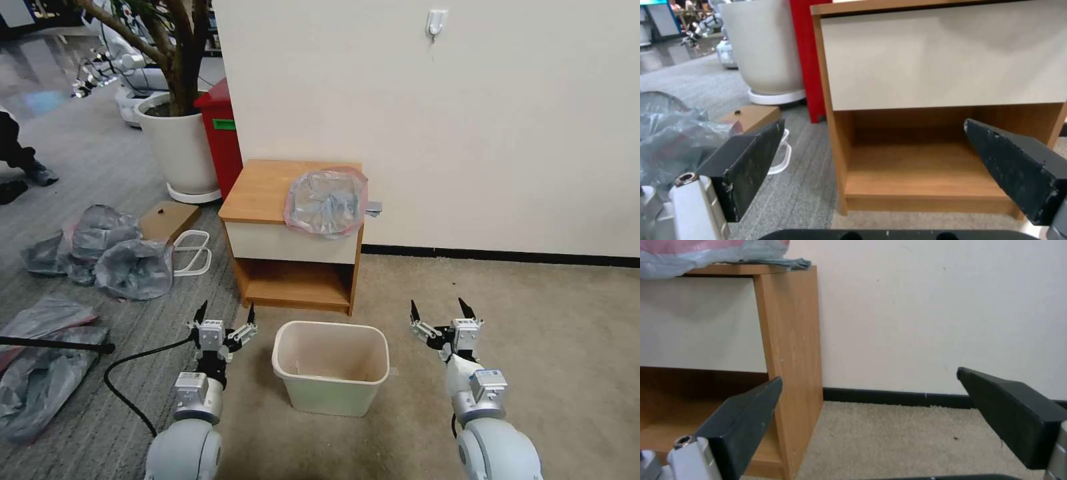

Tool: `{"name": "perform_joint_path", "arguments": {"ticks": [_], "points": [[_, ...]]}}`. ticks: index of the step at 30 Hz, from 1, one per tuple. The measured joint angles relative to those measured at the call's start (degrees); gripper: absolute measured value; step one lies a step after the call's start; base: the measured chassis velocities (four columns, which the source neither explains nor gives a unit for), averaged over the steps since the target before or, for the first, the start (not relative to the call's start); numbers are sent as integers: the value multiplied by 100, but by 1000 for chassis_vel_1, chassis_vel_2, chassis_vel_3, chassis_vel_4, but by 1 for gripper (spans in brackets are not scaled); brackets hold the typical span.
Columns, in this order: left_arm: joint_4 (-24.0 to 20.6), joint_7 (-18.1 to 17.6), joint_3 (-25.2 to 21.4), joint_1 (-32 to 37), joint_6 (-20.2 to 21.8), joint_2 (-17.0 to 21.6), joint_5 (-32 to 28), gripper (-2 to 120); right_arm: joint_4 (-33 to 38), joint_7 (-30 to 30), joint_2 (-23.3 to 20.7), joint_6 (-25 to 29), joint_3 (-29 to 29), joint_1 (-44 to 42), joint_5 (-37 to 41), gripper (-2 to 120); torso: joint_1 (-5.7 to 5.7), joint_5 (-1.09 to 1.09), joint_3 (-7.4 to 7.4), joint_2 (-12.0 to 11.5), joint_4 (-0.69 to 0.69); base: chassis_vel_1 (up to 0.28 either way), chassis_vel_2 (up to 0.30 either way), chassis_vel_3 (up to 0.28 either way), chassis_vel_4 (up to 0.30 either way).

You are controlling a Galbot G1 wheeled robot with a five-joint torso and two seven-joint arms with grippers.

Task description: Pick up the garbage bag from the table and place it over the trash can.

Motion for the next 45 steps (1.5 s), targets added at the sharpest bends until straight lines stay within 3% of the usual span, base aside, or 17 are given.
{"name": "perform_joint_path", "arguments": {"ticks": [22,25,30,33,34,37,45], "points": [[-1,0,0,0,0,3,-5,100,2,0,-1,-1,1,0,4,100,0,0,0,0,0,0,0,0,0],[-62,-22,-30,-8,-2,133,-192,100,159,6,-60,-37,98,13,207,100,0,1,1,0,0,0,0,0,0],[-439,-310,-262,-107,-89,892,-1253,100,1063,98,-418,-230,689,138,1315,100,0,-3,0,0,0,0,0,0,0],[-593,-412,-368,-141,-133,1219,-1716,100,1097,67,-528,-394,634,172,1585,100,0,0,0,0,-2,0,0,0,0],[-594,-359,-363,-119,-141,1265,-1796,100,1044,22,-556,-457,533,189,1653,100,0,8,0,0,0,0,0,0,0],[-531,-230,-352,-64,-139,1298,-1890,100,914,-13,-600,-502,388,228,1714,100,0,-4,0,0,2,0,0,0,0],[-455,-187,-325,-62,-169,1244,-1875,100,679,6,-674,-489,167,412,1918,100,0,-1,0,0,-1,0,0,0,0]]}}
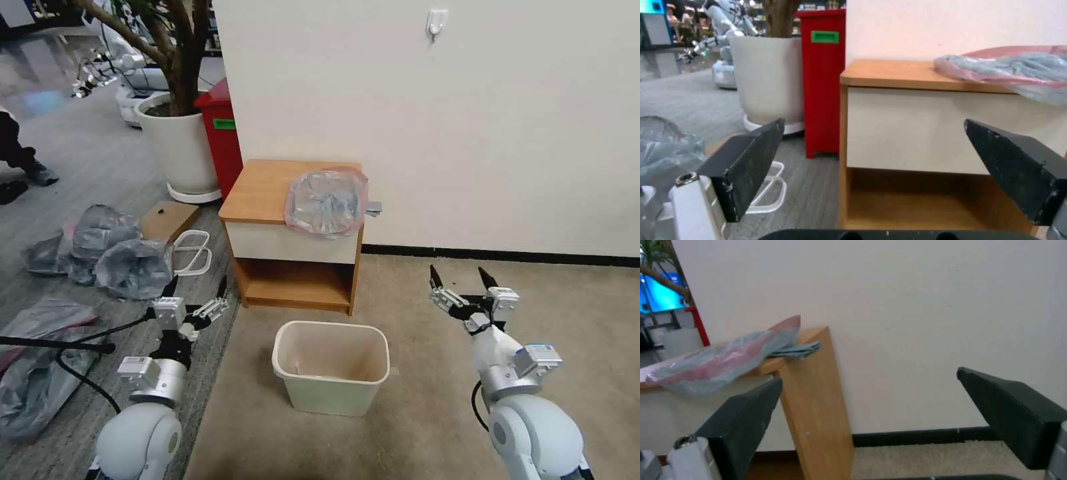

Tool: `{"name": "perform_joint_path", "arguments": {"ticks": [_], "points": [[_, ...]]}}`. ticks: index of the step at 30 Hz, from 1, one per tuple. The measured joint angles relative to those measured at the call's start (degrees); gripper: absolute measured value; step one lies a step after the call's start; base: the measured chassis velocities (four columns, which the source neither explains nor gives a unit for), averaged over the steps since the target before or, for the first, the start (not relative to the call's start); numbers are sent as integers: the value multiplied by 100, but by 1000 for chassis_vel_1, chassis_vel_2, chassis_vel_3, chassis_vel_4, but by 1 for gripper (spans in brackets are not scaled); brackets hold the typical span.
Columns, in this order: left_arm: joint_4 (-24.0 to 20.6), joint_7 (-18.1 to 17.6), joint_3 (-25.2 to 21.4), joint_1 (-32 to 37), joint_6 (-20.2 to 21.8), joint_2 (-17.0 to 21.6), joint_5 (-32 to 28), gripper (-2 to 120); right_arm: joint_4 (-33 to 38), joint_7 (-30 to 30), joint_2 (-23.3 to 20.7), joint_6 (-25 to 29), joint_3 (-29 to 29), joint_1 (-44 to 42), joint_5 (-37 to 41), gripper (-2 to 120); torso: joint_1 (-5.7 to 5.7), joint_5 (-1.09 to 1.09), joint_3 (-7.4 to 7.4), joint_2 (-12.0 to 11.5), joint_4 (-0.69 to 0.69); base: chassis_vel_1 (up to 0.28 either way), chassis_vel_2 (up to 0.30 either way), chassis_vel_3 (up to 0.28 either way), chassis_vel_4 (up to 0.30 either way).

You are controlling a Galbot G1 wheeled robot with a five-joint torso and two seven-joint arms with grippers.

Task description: Pick up the garbage bag from the table and place it over the trash can.

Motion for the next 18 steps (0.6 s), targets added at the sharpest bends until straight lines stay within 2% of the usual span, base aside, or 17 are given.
{"name": "perform_joint_path", "arguments": {"ticks": [4,5,8,10,13,14,18], "points": [[0,0,29,5,-125,-13,2,100,-321,119,-191,105,-345,427,822,100,0,1,0,0,1,0,0,0,0],[0,0,29,5,-125,-13,2,100,-321,119,-191,105,-345,427,822,100,0,1,0,0,1,0,0,0,0],[-14,-6,63,41,-246,-33,-58,100,-777,234,-277,141,-670,991,1540,100,0,1,0,0,1,0,0,0,0],[-18,-6,67,52,-254,-41,-67,100,-920,269,-276,165,-751,1155,1770,100,0,2,1,0,1,0,0,0,0],[-6,6,71,84,-269,-80,-66,100,-1421,427,-203,238,-1038,1738,2641,100,0,1,1,0,1,0,0,0,0],[-6,6,71,84,-269,-80,-66,100,-1421,427,-203,238,-1038,1738,2641,100,0,1,1,0,1,0,0,0,0],[77,80,51,95,-274,-138,-43,100,-2199,671,-35,325,-1267,2589,3658,100,0,1,1,0,2,0,0,0,0]]}}
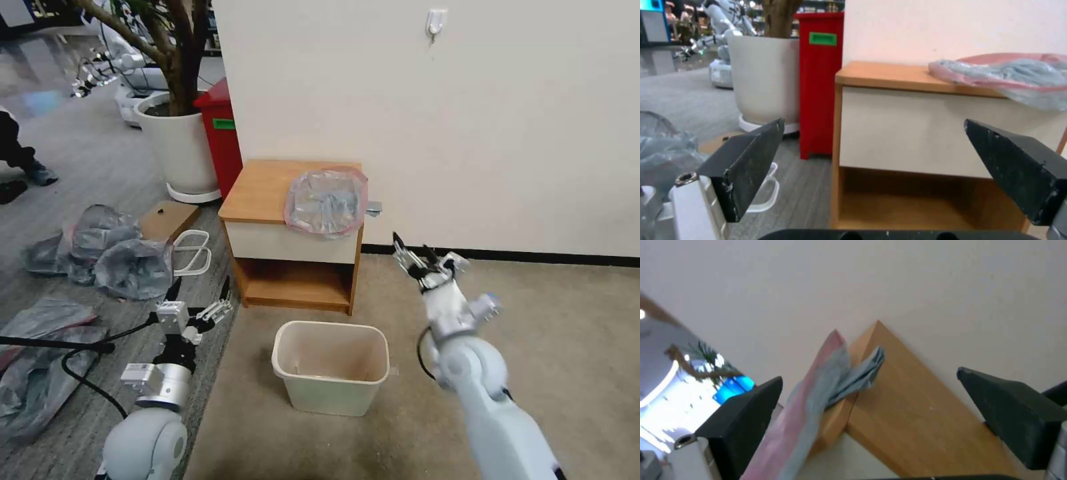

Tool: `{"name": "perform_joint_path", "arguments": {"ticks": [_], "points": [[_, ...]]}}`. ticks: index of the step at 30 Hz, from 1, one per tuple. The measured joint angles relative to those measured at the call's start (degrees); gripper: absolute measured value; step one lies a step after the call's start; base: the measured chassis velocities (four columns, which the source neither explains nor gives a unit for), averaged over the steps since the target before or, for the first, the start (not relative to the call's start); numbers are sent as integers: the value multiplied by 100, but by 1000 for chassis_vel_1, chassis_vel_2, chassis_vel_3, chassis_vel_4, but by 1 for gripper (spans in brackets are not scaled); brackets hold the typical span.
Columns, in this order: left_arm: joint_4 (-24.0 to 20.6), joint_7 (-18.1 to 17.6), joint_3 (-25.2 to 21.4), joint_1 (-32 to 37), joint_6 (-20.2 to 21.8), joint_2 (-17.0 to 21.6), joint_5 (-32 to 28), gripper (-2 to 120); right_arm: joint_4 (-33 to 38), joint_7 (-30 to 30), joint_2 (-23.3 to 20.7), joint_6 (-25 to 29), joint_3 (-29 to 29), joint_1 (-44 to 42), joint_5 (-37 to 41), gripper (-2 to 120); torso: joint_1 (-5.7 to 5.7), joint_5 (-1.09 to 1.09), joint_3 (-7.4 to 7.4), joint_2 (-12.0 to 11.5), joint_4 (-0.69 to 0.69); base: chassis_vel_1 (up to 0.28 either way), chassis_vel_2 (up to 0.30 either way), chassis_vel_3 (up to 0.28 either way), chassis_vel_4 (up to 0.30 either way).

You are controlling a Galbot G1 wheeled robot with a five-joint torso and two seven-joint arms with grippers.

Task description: Pick up the garbage bag from the table and place it over the trash can.

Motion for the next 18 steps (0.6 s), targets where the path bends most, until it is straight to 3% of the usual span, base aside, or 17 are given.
{"name": "perform_joint_path", "arguments": {"ticks": [10,18], "points": [[143,7,-204,34,-60,-118,106,100,-1473,200,292,168,-356,1191,1045,100,0,0,0,0,-1,0,0,0,0],[150,-9,-222,125,-81,-242,116,100,-1762,238,539,165,-375,1428,1284,100,0,0,0,0,-1,0,0,0,0]]}}
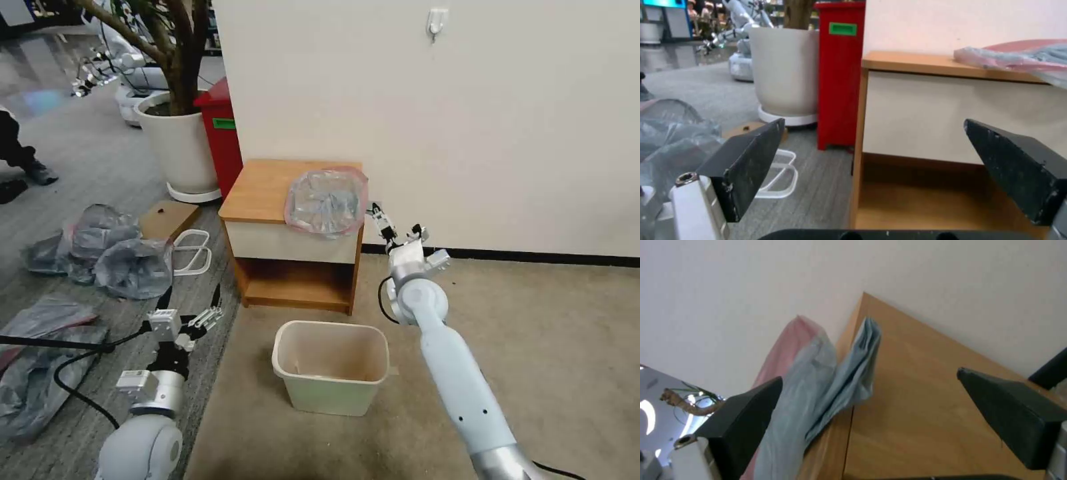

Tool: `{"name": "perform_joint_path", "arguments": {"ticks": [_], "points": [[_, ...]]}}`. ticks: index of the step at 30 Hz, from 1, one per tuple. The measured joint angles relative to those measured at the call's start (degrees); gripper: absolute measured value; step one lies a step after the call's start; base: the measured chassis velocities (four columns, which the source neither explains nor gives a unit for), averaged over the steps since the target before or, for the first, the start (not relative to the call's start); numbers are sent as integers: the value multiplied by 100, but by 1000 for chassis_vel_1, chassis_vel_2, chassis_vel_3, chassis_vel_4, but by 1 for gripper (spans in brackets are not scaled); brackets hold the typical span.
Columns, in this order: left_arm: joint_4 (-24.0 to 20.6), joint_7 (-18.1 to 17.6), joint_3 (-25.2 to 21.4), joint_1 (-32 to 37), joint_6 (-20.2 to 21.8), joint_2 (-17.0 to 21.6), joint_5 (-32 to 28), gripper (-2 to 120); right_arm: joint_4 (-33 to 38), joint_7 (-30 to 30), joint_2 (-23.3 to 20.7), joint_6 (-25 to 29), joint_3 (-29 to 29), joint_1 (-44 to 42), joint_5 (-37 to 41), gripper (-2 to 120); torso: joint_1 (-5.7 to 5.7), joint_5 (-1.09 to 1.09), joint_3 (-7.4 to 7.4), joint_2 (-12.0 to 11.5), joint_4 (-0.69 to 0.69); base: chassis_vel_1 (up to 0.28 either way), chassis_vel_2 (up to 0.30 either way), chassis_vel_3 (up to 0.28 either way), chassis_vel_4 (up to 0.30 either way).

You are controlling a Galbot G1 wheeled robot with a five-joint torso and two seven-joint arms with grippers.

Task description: Pick up the garbage bag from the table and place it over the trash can.

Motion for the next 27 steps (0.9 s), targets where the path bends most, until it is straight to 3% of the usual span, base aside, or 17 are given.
{"name": "perform_joint_path", "arguments": {"ticks": [14,22,27], "points": [[39,-25,142,40,-22,-153,99,100,-266,-129,196,77,44,172,14,92,0,1,0,0,0,0,0,0,0],[171,-32,234,-24,-54,-205,147,100,-466,-211,367,116,40,326,-42,58,0,0,0,1,0,0,0,0,0],[207,-36,228,-38,-61,-203,148,100,-515,-303,391,168,42,361,-89,44,0,1,0,1,0,0,0,0,0]]}}
